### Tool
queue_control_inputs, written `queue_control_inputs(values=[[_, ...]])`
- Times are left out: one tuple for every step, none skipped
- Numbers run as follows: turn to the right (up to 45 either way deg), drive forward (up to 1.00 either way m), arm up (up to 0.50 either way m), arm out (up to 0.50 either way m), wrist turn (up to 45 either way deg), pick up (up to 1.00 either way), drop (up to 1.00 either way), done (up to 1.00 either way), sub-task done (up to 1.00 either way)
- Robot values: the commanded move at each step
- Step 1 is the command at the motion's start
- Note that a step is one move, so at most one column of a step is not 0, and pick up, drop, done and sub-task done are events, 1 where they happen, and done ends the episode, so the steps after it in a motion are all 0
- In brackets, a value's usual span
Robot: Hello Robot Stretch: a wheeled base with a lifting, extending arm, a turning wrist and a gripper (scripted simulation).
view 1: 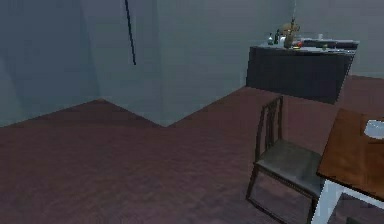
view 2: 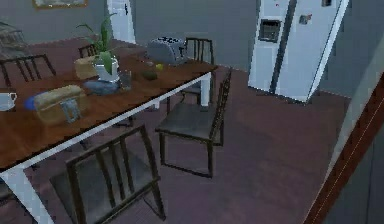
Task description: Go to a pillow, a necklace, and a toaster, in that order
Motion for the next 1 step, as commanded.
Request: queue_control_inputs(values=[[0.0, 1.00, 0.00, 0.00, 0.0, 0.00, 0.00, 0.00, 0.00]])
